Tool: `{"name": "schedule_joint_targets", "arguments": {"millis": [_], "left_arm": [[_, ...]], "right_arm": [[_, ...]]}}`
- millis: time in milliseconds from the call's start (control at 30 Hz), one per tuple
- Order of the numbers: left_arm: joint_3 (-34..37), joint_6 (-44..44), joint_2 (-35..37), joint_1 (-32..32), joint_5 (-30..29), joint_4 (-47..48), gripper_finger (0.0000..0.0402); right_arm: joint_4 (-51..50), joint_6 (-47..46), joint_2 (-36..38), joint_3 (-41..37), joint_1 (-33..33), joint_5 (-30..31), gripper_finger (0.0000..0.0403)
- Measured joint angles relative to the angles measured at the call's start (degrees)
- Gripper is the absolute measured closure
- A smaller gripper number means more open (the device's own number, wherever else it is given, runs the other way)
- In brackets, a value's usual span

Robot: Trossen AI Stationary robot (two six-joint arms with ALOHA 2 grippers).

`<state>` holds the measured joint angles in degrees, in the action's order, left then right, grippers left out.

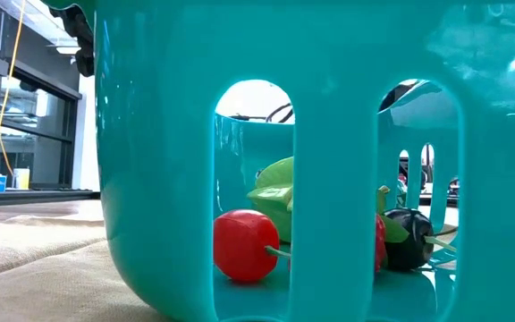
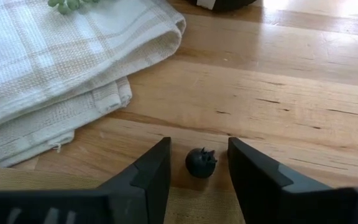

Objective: Pick and placing Produce into tupperware
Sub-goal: Put the blueberry into the blue bin

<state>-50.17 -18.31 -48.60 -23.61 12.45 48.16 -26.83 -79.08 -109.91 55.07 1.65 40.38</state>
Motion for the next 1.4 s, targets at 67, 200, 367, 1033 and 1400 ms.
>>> {"name": "schedule_joint_targets", "arguments": {"millis": [67,200,367,1033,1400], "left_arm": [[0.0,0.0,0.0,-0.01,0.0,-0.02,0.0399],[0.0,0.02,0.0,0.0,0.0,-0.02,0.0399],[0.0,0.0,0.0,0.0,0.0,-0.02,0.0399],[0.0,-0.02,0.0,-0.01,0.02,0.0,0.0399],[0.0,-0.02,0.0,-0.01,0.24,-0.02,0.0399]], "right_arm": [[-0.15,-0.38,0.0,0.0,0.16,0.02,0.0259],[-0.34,-0.94,-0.06,0.0,0.6,0.31,0.0259],[-0.35,-1.01,-0.09,-0.02,0.63,0.36,0.0259],[-0.32,-0.57,0.57,-0.1,0.68,-0.23,0.032],[-0.58,-0.26,1.53,-0.17,0.74,-0.87,0.036]]}}
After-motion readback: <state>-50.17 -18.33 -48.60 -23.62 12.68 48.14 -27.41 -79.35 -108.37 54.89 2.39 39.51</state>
